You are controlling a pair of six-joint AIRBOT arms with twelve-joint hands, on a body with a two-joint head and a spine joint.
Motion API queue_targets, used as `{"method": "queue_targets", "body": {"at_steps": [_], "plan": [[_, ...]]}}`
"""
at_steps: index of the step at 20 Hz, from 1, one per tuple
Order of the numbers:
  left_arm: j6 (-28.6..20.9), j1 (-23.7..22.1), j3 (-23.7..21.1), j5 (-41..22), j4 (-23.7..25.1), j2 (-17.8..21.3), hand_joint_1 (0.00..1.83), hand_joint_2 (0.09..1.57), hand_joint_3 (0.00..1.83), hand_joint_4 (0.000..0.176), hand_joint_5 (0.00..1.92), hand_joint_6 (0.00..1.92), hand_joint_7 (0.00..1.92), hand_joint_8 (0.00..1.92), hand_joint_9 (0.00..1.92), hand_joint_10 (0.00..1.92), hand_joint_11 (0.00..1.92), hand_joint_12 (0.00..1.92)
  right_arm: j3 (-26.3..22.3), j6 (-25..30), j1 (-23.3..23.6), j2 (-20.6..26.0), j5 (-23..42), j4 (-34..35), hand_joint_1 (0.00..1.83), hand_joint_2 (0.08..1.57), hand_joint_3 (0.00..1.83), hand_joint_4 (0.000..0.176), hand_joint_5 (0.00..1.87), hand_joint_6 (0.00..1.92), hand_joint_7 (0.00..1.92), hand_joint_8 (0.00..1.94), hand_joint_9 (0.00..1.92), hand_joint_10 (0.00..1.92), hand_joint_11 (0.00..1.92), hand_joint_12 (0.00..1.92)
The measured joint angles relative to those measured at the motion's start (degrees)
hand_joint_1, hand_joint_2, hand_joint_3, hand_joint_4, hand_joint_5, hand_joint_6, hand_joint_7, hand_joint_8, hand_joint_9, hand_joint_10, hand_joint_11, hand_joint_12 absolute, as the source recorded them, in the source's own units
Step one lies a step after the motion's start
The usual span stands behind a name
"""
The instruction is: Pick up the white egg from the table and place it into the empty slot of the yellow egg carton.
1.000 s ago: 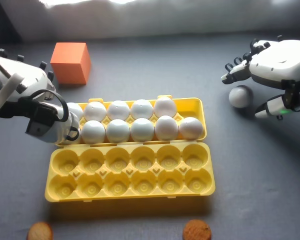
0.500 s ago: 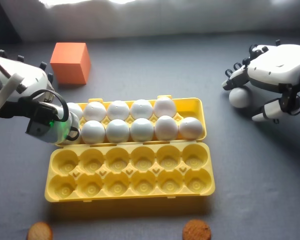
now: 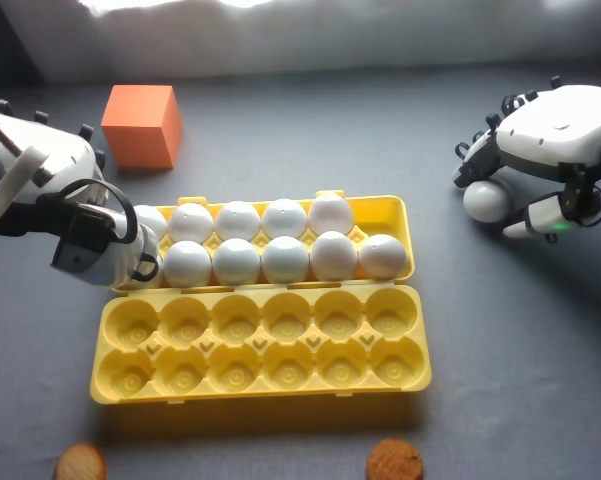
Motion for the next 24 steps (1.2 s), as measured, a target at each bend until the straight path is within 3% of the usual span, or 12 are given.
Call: {"method": "queue_targets", "body": {"at_steps": [4,5,6,7,8,12,17,21,24], "plan": [[0.0,0.0,0.0,0.0,0.0,0.0,0.00,1.40,0.00,0.000,0.36,0.00,0.43,0.00,0.40,0.00,0.00,0.68,0.0,0.0,0.0,0.0,0.0,0.0,1.16,1.03,0.00,0.000,0.87,0.06,0.94,0.07,0.90,0.16,0.43,1.18],[0.0,0.0,0.0,0.0,0.0,0.0,0.00,1.40,0.00,0.000,0.34,0.00,0.41,0.00,0.38,0.00,0.00,0.65,0.0,0.0,0.0,0.0,0.1,0.0,1.16,1.12,0.00,0.000,0.96,0.77,1.00,0.05,0.95,0.17,0.50,1.14],[0.0,0.0,0.0,0.0,0.0,0.0,0.00,1.40,0.00,0.000,0.36,0.01,0.42,0.00,0.39,0.00,0.00,0.66,0.0,0.0,0.0,0.0,0.3,0.0,1.21,1.11,0.00,0.000,0.96,0.98,1.05,0.68,1.03,0.19,0.57,1.15],[0.0,0.0,0.0,0.0,0.0,0.0,0.00,1.40,0.00,0.000,0.36,0.00,0.42,0.00,0.38,0.00,0.00,0.64,0.0,0.0,0.0,0.0,0.4,0.0,1.21,1.12,0.00,0.015,0.92,1.07,1.02,0.89,1.07,0.20,0.60,1.18],[0.0,0.0,0.0,0.0,0.0,0.0,0.00,1.40,0.00,0.000,0.37,0.00,0.45,0.00,0.43,0.00,0.00,0.75,0.0,0.0,0.1,0.0,0.3,0.0,1.21,1.12,0.00,0.019,0.92,1.08,1.02,0.93,1.09,0.21,0.62,1.19],[0.0,0.0,0.0,0.0,0.0,0.0,0.00,1.40,0.00,0.000,0.37,0.00,0.47,0.00,0.45,0.01,0.00,0.79,0.0,0.0,1.8,0.1,-0.1,0.0,1.23,1.10,0.00,0.000,0.96,1.00,1.09,0.85,1.20,0.24,0.77,1.10],[0.0,0.0,0.0,0.0,0.0,0.0,0.00,1.39,0.00,0.000,0.40,0.00,0.49,0.00,0.46,0.01,0.00,0.81,0.0,2.8,4.6,0.5,-0.9,0.0,1.23,1.10,0.00,0.000,0.96,1.00,1.10,0.84,1.23,0.25,0.78,1.07],[0.0,0.0,0.0,0.0,0.0,0.0,0.00,1.40,0.00,0.000,0.39,0.00,0.47,0.00,0.44,0.00,0.00,0.75,-0.1,11.3,8.7,0.9,-5.2,-7.1,1.24,1.09,0.00,0.000,0.96,0.99,1.13,0.79,1.23,0.24,0.79,1.06],[0.0,0.0,0.0,0.0,0.0,0.0,0.00,1.40,0.00,0.000,0.38,0.00,0.46,0.00,0.44,0.00,0.00,0.78,-1.4,23.3,10.4,1.0,-8.3,-17.6,1.23,1.09,0.00,0.010,0.98,0.99,1.11,0.79,1.22,0.23,0.80,1.07]]}}
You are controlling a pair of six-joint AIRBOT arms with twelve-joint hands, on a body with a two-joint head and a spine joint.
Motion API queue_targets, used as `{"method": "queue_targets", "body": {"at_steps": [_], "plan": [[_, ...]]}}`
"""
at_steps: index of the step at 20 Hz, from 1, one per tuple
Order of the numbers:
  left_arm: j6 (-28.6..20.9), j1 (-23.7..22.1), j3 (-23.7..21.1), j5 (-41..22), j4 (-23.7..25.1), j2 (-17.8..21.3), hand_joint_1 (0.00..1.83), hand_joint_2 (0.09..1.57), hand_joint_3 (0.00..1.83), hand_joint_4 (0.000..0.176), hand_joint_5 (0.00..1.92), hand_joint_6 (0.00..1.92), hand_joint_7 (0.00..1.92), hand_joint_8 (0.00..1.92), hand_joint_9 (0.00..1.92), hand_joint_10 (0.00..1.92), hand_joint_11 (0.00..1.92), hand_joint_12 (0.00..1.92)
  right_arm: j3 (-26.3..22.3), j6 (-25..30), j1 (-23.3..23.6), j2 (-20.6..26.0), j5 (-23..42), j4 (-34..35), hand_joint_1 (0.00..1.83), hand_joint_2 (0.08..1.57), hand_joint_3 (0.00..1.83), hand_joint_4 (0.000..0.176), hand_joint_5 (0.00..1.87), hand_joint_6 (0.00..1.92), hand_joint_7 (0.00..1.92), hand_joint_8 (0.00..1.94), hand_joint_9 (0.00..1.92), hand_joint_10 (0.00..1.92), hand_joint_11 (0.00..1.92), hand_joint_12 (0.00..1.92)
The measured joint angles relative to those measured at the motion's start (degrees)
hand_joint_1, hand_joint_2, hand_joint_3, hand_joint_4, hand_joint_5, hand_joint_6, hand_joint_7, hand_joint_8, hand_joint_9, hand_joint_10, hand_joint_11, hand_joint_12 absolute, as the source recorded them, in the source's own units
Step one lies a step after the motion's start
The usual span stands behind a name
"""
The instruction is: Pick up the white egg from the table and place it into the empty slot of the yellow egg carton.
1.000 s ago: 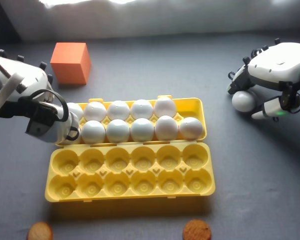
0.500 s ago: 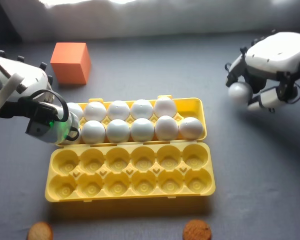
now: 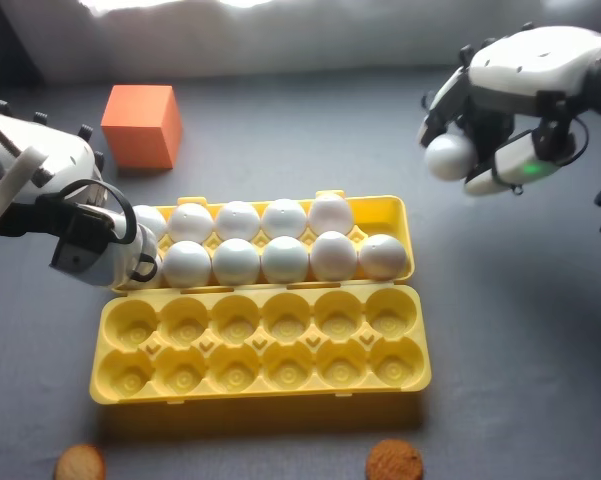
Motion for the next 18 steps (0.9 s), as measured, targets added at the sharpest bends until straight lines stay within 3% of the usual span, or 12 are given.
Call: {"method": "queue_targets", "body": {"at_steps": [3,5,6,8,10,12,14,16,18], "plan": [[0.0,0.0,0.0,0.0,0.0,0.0,0.00,1.40,0.00,0.000,0.37,0.00,0.44,0.00,0.41,0.00,0.00,0.73,-2.9,0.7,0.5,-0.3,-1.6,-3.0,1.22,1.11,0.00,0.013,0.95,1.04,1.06,0.86,1.21,0.22,0.78,1.07],[0.0,0.0,0.0,0.1,0.0,0.0,0.00,1.40,0.00,0.000,0.38,0.00,0.47,0.00,0.44,0.00,0.00,0.80,-3.0,0.7,1.0,-1.4,-2.0,-4.0,1.23,1.10,0.00,0.019,0.98,0.99,1.08,0.83,1.21,0.23,0.77,1.12],[0.0,0.0,0.0,0.1,0.0,0.0,0.00,1.40,0.00,0.000,0.40,0.01,0.49,0.01,0.46,0.01,0.02,0.82,-3.0,0.7,1.3,-1.9,-2.1,-4.5,1.35,1.09,0.00,0.000,1.00,0.92,1.09,0.76,1.01,0.95,0.74,1.16],[0.0,0.0,0.0,0.2,0.0,0.0,0.00,1.40,0.00,0.000,0.41,0.00,0.49,0.00,0.46,0.00,0.00,0.82,-3.0,0.2,1.9,-3.0,-1.8,-4.8,1.24,1.09,0.00,0.002,0.99,0.95,1.11,0.81,1.06,0.65,0.76,1.18],[0.0,0.0,0.0,0.1,0.0,0.0,0.00,1.40,0.00,0.000,0.42,0.01,0.50,0.01,0.46,0.00,0.00,0.82,-3.0,0.0,2.0,-4.1,-1.7,-4.8,1.24,1.08,0.00,0.000,0.98,0.95,1.15,0.75,1.13,0.50,0.78,1.15],[0.0,0.0,0.0,0.2,0.0,0.0,0.00,1.40,0.00,0.000,0.41,0.00,0.50,0.00,0.46,0.01,0.00,0.82,-2.8,-0.2,2.2,-5.0,-2.8,-4.8,1.24,1.09,0.00,0.000,0.98,0.96,1.12,0.81,1.11,0.47,0.72,1.22],[0.0,0.0,0.0,0.2,0.0,0.0,0.02,1.40,0.00,0.000,0.43,0.01,0.51,0.01,0.49,0.01,0.02,0.85,-2.6,-0.3,2.4,-5.4,-3.5,-4.8,1.23,1.09,0.00,0.014,1.00,0.95,1.11,0.80,1.11,0.46,0.73,1.19],[0.0,0.0,0.0,0.2,0.0,0.0,0.00,1.40,0.00,0.000,0.43,0.00,0.51,0.00,0.49,0.01,0.01,0.85,-2.3,-0.3,2.4,-5.4,-4.2,-4.8,1.23,1.09,0.00,0.010,0.99,0.97,1.11,0.81,1.13,0.45,0.75,1.16],[0.0,0.0,0.0,0.2,0.0,0.0,0.00,1.40,0.00,0.000,0.42,0.00,0.50,0.00,0.49,0.00,0.02,0.86,-2.3,-0.3,2.4,-5.3,-5.1,-4.8,1.23,1.09,0.00,0.016,1.00,0.94,1.10,0.82,1.12,0.45,0.74,1.20]]}}
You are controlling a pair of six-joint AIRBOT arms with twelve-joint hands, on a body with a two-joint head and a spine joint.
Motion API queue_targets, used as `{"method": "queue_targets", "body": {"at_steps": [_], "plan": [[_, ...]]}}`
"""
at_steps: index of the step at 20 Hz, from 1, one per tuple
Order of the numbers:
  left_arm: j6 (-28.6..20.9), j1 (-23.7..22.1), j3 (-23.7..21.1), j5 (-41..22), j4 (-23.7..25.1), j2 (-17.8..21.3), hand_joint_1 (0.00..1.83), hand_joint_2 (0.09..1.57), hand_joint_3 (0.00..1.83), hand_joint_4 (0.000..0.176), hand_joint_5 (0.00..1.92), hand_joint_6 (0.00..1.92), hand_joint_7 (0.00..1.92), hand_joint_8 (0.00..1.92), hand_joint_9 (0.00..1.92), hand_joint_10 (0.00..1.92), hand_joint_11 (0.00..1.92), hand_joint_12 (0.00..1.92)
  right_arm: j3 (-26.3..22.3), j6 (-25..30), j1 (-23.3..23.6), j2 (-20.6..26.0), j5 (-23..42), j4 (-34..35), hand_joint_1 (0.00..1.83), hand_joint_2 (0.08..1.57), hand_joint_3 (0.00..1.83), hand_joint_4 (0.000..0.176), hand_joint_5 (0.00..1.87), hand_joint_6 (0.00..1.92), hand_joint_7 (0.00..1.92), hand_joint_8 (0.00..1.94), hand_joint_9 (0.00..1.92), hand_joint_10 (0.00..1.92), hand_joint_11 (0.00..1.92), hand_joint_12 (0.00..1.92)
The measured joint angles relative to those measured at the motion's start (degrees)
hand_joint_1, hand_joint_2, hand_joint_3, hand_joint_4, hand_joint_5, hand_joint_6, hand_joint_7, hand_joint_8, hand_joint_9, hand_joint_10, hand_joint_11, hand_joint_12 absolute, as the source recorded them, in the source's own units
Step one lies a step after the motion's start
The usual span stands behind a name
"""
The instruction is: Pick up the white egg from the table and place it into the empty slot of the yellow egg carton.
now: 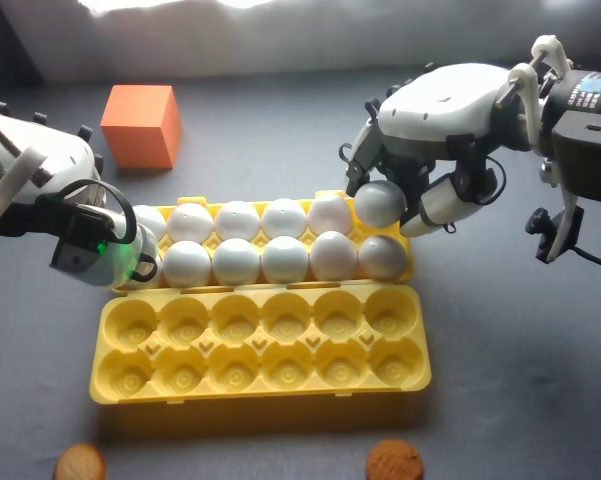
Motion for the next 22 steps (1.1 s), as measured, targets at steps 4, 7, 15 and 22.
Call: {"method": "queue_targets", "body": {"at_steps": [4,7,15,22], "plan": [[0.0,0.0,0.0,0.0,0.0,0.0,0.00,1.39,0.00,0.000,0.39,0.00,0.48,0.00,0.46,0.00,0.00,0.82,0.0,0.0,0.0,0.0,-0.4,0.0,1.21,1.12,0.00,0.015,0.91,1.13,1.02,0.88,1.04,0.27,0.61,1.16],[0.0,0.0,0.0,0.0,0.0,0.0,0.00,1.40,0.00,0.000,0.43,0.01,0.51,0.01,0.49,0.01,0.03,0.87,0.0,0.0,-0.5,0.0,-0.2,0.0,1.12,1.09,0.00,0.000,0.76,0.56,0.96,0.10,0.97,0.12,0.49,1.15],[0.0,0.0,0.0,0.0,0.0,0.0,0.00,1.40,0.00,0.000,0.42,0.00,0.51,0.00,0.48,0.00,0.01,0.86,0.0,-0.4,-0.8,0.2,-0.4,0.0,1.05,1.02,0.00,0.000,0.70,0.00,0.77,0.00,0.77,0.00,0.26,1.21],[0.0,0.0,0.0,0.0,0.0,0.0,0.00,1.40,0.00,0.000,0.45,0.01,0.54,0.01,0.52,0.01,0.03,0.86,0.0,-1.6,-0.8,0.5,-0.4,0.0,1.06,1.00,0.00,0.000,0.62,0.00,0.67,0.00,0.67,0.00,0.20,1.18]]}}
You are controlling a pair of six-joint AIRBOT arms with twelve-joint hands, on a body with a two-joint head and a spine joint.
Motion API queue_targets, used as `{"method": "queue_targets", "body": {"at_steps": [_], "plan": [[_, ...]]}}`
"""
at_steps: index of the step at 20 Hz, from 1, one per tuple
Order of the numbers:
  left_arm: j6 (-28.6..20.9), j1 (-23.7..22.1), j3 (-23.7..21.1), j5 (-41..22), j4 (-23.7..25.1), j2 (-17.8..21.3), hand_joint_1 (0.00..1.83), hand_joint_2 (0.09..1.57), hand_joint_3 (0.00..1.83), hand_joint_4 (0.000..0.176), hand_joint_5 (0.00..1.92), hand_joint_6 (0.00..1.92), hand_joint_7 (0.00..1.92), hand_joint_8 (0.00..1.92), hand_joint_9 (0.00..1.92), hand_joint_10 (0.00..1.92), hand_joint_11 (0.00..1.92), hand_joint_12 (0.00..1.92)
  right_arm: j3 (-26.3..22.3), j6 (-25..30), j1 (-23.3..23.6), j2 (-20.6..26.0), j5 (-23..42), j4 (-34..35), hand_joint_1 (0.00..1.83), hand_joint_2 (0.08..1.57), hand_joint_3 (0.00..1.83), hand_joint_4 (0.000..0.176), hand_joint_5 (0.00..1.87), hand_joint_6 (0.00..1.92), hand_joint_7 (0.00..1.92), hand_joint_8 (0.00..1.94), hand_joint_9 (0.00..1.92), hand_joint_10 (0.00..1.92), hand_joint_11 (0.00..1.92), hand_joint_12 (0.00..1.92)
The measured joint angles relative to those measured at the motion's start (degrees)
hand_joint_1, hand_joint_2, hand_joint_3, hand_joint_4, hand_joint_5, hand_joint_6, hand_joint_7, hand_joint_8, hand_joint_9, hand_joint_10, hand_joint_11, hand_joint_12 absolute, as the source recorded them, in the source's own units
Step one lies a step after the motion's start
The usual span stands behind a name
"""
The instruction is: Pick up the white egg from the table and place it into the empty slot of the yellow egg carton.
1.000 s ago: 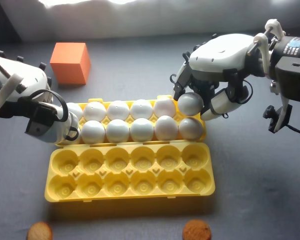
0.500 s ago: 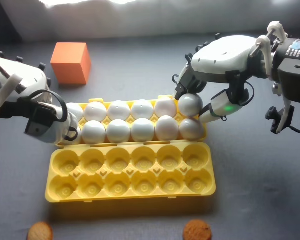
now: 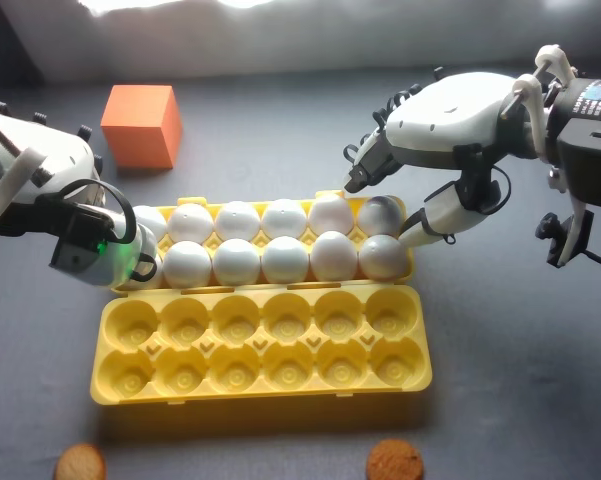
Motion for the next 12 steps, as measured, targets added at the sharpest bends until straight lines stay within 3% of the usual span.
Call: {"method": "queue_targets", "body": {"at_steps": [7,12], "plan": [[0.0,0.0,0.0,-0.1,0.0,0.0,0.00,1.40,0.00,0.000,0.45,0.02,0.54,0.01,0.51,0.01,0.01,0.89,-0.1,-0.2,3.1,3.3,-0.7,-0.7,1.03,1.02,0.00,0.000,0.56,0.00,0.61,0.00,0.61,0.00,0.11,1.24],[0.0,0.0,0.0,-0.1,0.0,0.0,0.00,1.40,0.00,0.000,0.42,0.01,0.51,0.01,0.49,0.01,0.01,0.88,-5.6,-0.2,5.7,10.5,1.4,-2.0,1.00,1.04,0.00,0.000,0.53,0.00,0.58,0.00,0.58,0.00,0.10,1.24]]}}
